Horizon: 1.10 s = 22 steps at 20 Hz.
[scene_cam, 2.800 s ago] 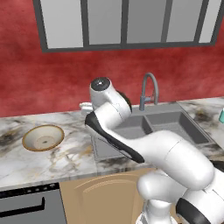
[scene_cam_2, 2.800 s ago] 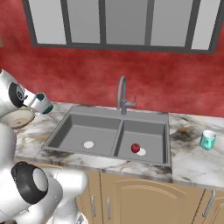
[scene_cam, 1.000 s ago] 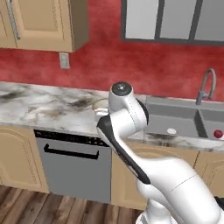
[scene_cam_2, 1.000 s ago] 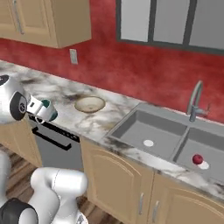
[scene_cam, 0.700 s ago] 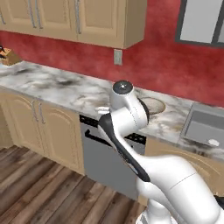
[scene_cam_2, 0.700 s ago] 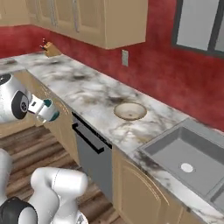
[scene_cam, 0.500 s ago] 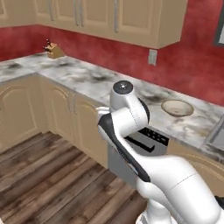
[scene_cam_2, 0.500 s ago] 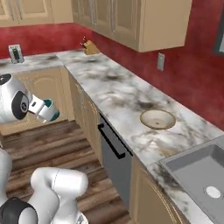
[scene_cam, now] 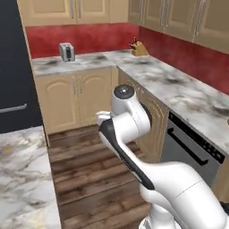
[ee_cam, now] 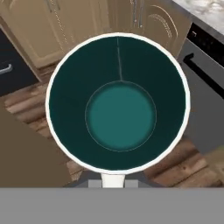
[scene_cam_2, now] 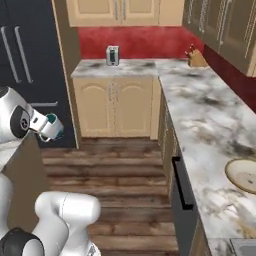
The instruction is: Clear the mugs and bowl far away from the sink.
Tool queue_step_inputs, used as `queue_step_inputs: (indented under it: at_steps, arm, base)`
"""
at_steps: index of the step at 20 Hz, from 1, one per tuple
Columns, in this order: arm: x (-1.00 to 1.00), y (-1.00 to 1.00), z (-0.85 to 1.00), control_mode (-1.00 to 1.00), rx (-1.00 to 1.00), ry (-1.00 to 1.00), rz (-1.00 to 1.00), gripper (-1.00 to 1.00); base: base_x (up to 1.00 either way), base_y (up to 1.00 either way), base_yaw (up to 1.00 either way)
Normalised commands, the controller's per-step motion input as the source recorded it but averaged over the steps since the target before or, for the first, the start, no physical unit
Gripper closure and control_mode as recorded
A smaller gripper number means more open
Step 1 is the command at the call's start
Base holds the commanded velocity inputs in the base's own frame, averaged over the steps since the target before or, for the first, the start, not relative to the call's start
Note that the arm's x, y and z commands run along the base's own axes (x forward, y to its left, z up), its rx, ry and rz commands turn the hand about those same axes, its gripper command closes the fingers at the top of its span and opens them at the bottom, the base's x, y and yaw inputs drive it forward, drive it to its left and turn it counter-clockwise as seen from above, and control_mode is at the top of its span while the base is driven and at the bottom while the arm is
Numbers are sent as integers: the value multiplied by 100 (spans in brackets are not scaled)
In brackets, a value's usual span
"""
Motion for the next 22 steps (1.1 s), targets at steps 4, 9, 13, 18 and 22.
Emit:
queue_step_inputs:
  at_steps: [4, 9, 13, 18, 22]
  arm:
    - [0, 0, 0, 100, 0, 0, 0, 100]
    - [0, 0, 0, 100, 0, 0, 0, 100]
    - [0, 0, 0, 100, 0, 0, 0, 100]
    - [0, 0, 0, 100, 0, 0, 0, 100]
    - [0, 0, 0, 100, 0, 0, 0, 100]
  base:
    - [30, 0, 62]
    - [18, -4, 69]
    - [1, 0, 80]
    - [0, 0, 76]
    - [0, 1, 74]
